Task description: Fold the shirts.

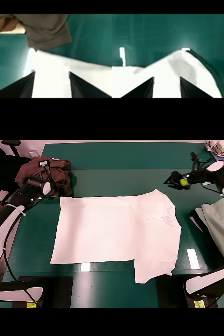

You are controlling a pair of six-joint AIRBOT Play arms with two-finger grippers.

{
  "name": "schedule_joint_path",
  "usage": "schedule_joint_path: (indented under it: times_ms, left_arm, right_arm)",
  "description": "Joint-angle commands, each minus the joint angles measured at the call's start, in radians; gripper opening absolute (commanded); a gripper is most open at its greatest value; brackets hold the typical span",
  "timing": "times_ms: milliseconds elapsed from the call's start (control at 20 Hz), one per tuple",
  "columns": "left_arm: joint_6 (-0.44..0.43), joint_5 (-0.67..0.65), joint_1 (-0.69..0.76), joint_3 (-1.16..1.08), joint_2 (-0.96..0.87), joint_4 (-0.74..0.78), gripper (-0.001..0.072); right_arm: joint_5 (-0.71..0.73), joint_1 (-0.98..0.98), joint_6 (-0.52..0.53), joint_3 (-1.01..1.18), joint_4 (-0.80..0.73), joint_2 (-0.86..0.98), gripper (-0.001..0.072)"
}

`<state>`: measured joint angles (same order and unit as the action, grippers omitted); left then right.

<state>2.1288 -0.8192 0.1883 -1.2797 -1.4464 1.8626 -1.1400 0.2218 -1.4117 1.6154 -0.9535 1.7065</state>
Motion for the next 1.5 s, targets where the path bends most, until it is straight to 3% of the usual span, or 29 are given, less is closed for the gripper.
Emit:
schedule_joint_path:
  times_ms: [0, 50, 200, 250, 300, 400, 500, 600, 750, 800, 850, 950, 1100, 1150, 1200, 1450]
  left_arm:
    - [-0.126, -0.201, 0.000, -0.050, 0.043, 0.039, 0.0477]
    - [-0.138, -0.231, 0.000, -0.033, 0.083, 0.037, 0.0466]
    - [-0.175, -0.291, -0.004, 0.124, 0.243, -0.008, 0.0464]
    - [-0.227, -0.316, -0.013, 0.202, 0.308, -0.074, 0.0293]
    - [-0.308, -0.370, -0.026, 0.261, 0.362, -0.179, 0.0021]
    - [-0.389, -0.492, -0.053, 0.332, 0.447, -0.358, 0.0035]
    - [-0.394, -0.507, -0.054, 0.373, 0.521, -0.371, 0.0036]
    - [-0.400, -0.574, -0.054, 0.392, 0.575, -0.366, 0.0164]
    - [-0.402, -0.624, -0.054, 0.479, 0.666, -0.375, 0.0188]
    - [-0.402, -0.637, -0.054, 0.521, 0.701, -0.376, 0.0261]
    - [-0.402, -0.647, -0.054, 0.571, 0.743, -0.376, 0.0262]
    - [-0.401, -0.647, -0.054, 0.672, 0.830, -0.375, 0.0495]
    - [-0.401, -0.637, -0.054, 0.786, 0.914, -0.397, 0.0495]
    - [-0.389, -0.631, -0.054, 0.792, 0.915, -0.423, 0.0494]
    - [-0.381, -0.610, -0.054, 0.792, 0.915, -0.454, 0.0493]
    - [-0.349, -0.522, -0.134, 0.792, 0.914, -0.464, 0.0463]
  right_arm:
    - [-0.234, 0.061, -0.001, 0.003, -0.214, -0.085, 0.0384]
    - [-0.276, 0.067, -0.020, -0.016, -0.280, -0.122, 0.0384]
    - [-0.249, 0.124, -0.037, -0.214, -0.256, -0.299, 0.0384]
    - [-0.256, 0.132, -0.035, -0.296, -0.272, -0.357, 0.0384]
    - [-0.256, 0.143, -0.035, -0.389, -0.299, -0.417, 0.0384]
    - [-0.239, 0.157, -0.035, -0.584, -0.335, -0.528, 0.0384]
    - [-0.238, 0.164, -0.035, -0.723, -0.329, -0.608, 0.0385]
    - [-0.233, 0.153, -0.035, -0.831, -0.329, -0.706, 0.0385]
    - [-0.222, 0.130, -0.035, -0.944, -0.321, -0.867, 0.0385]
    - [-0.222, 0.123, -0.039, -0.976, -0.323, -0.914, 0.0385]
    - [-0.222, 0.122, -0.040, -1.002, -0.321, -0.953, 0.0385]
    - [-0.231, 0.122, -0.055, -1.046, -0.309, -1.016, 0.0385]
    - [-0.243, 0.122, -0.066, -1.078, -0.303, -1.096, 0.0399]
    - [-0.252, 0.122, -0.072, -1.078, -0.303, -1.108, 0.0496]
    - [-0.265, 0.122, -0.074, -1.078, -0.303, -1.120, 0.0524]
    - [-0.305, 0.123, -0.080, -1.078, -0.304, -1.158, 0.0525]
